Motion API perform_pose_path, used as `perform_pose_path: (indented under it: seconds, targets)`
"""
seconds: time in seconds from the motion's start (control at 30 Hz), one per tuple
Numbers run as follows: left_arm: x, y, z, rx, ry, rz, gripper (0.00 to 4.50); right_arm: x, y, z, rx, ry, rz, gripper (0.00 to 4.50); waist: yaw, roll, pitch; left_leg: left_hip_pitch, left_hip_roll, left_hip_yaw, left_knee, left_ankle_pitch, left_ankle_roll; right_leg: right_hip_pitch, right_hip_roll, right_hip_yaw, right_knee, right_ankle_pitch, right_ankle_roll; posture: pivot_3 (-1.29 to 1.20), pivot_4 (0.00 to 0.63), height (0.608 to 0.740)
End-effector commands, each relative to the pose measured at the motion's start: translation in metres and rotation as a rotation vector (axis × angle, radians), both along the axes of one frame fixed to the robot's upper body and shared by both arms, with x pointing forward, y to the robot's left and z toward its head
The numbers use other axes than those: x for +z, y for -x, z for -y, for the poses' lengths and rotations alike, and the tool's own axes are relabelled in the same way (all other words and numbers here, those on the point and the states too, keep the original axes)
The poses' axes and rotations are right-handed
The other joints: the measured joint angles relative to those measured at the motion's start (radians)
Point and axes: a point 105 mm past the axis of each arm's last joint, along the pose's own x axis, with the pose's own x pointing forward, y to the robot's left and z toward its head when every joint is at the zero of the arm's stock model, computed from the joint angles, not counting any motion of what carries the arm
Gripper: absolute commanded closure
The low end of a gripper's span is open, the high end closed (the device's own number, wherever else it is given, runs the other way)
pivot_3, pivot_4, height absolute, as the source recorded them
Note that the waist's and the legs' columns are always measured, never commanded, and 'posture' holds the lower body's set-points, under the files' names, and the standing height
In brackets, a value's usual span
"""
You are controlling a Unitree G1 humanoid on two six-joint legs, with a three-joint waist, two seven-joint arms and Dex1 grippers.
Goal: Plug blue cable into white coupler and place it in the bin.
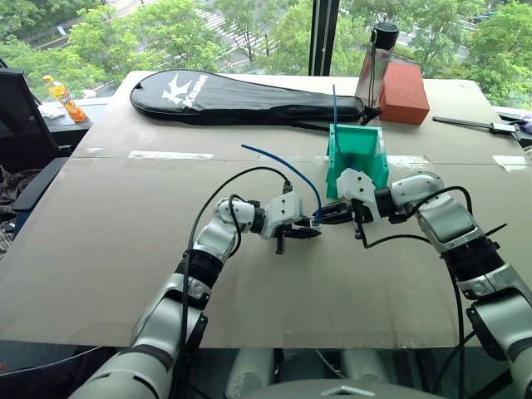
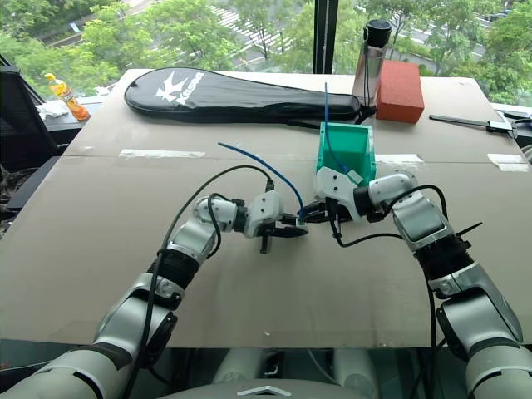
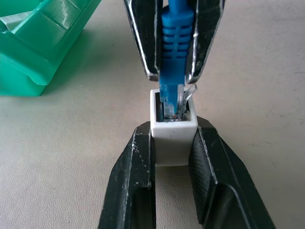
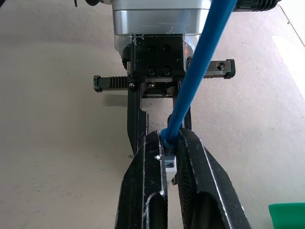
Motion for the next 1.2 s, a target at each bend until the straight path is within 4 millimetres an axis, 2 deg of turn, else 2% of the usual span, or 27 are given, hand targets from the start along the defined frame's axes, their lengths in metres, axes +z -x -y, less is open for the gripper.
perform_pose_path:
  seconds: [0.03,0.13,0.2,0.27,0.33,0.43,0.57,0.6,0.63,0.77,0.97,1.07,1.17,1.2]
  targets:
    - [0.000,0.000,0.000,0.004,0.004,0.007,4.14,-0.039,0.006,0.002,0.013,0.126,-0.061,4.50,-0.001,0.000,0.000,0.000,0.000,0.000,0.000,0.000,0.000,0.000,0.000,0.000,0.000,0.000,0.000,0.00,0.150,0.740]
    - [0.000,0.000,0.000,0.009,0.008,0.006,4.14,-0.062,0.009,0.006,0.017,0.189,-0.073,4.50,-0.001,0.000,-0.003,0.002,0.000,0.000,0.000,0.000,0.000,0.001,0.000,0.000,0.001,0.000,0.000,0.00,0.150,0.740]
    - [0.001,0.000,0.000,0.014,0.015,0.006,4.14,-0.068,0.009,0.008,0.004,0.187,-0.075,4.50,-0.003,0.000,-0.006,0.003,0.000,0.000,0.000,0.000,0.000,0.002,0.000,0.000,0.001,0.000,0.000,0.00,0.150,0.740]
    - [0.003,-0.001,0.000,0.024,0.030,0.009,4.14,-0.058,-0.001,0.005,-0.055,0.111,0.004,4.50,-0.005,-0.001,-0.008,0.006,0.000,0.000,0.000,0.000,0.000,0.004,0.000,0.000,0.002,0.000,0.000,0.00,0.150,0.740]
    - [0.009,-0.001,0.000,0.045,0.062,-0.001,4.14,-0.024,-0.013,-0.001,-0.128,-0.079,0.069,4.50,-0.009,-0.002,-0.009,0.008,0.001,0.000,0.000,0.000,0.000,0.006,0.000,0.000,0.003,0.000,-0.001,0.00,0.150,0.740]
    - [0.021,0.002,-0.002,0.064,0.112,-0.011,4.14,0.019,-0.009,0.008,-0.177,-0.255,0.164,3.47,-0.016,-0.002,-0.007,0.008,0.001,0.000,0.000,0.000,0.000,0.005,-0.001,0.001,0.005,-0.001,-0.002,0.00,0.150,0.740]
    - [0.052,0.002,0.000,0.125,0.205,-0.080,4.14,0.068,0.029,0.024,-0.247,-0.464,0.254,1.61,-0.006,-0.001,-0.006,-0.004,0.000,0.000,0.002,0.000,0.000,-0.006,-0.002,0.001,0.008,0.000,0.000,0.00,0.150,0.740]
    - [0.059,0.001,0.000,0.149,0.212,-0.110,4.14,0.078,0.040,0.027,-0.265,-0.518,0.255,1.35,-0.004,-0.001,-0.006,-0.006,0.000,0.000,0.001,0.000,-0.001,-0.009,-0.002,0.001,0.008,0.000,0.000,0.00,0.150,0.740]
    - [0.067,-0.002,0.001,0.192,0.216,-0.149,4.14,0.083,0.051,0.032,-0.297,-0.548,0.260,1.35,-0.001,-0.001,-0.006,-0.007,0.000,-0.002,0.001,0.000,-0.001,-0.009,-0.002,0.000,0.008,0.000,0.000,0.00,0.150,0.740]
    - [0.098,-0.014,0.008,0.267,0.222,-0.234,4.14,0.082,0.074,0.056,-0.516,-0.551,0.315,1.35,0.009,-0.001,-0.006,-0.015,0.000,-0.009,0.003,0.000,-0.001,-0.012,-0.001,-0.005,0.005,0.000,0.000,0.00,0.150,0.740]
    - [0.139,-0.052,0.041,0.394,0.225,-0.354,4.14,0.056,0.090,0.097,-0.854,-0.450,0.341,1.35,0.010,-0.003,-0.006,-0.015,-0.004,-0.011,0.006,0.000,0.000,-0.009,-0.001,-0.007,0.003,-0.003,0.004,0.00,0.150,0.740]
    - [0.144,-0.070,0.065,0.447,0.180,-0.415,4.14,0.046,0.097,0.114,-0.962,-0.384,0.369,1.35,0.004,-0.003,-0.006,-0.015,-0.005,-0.012,0.007,0.000,0.000,-0.008,-0.001,-0.007,0.003,-0.003,0.005,0.00,0.150,0.740]
    - [0.142,-0.082,0.085,0.494,0.133,-0.394,4.14,0.044,0.104,0.122,-1.021,-0.369,0.376,1.35,0.000,-0.003,-0.005,-0.015,-0.008,-0.012,0.005,0.000,0.000,-0.008,0.000,-0.007,0.001,-0.004,0.006,0.00,0.150,0.740]
    - [0.141,-0.086,0.087,0.515,0.122,-0.373,3.64,0.045,0.105,0.123,-1.034,-0.374,0.378,1.26,-0.003,-0.003,-0.005,-0.015,-0.007,-0.012,0.005,0.000,0.000,-0.009,0.001,-0.007,0.001,-0.004,0.006,0.00,0.150,0.740]
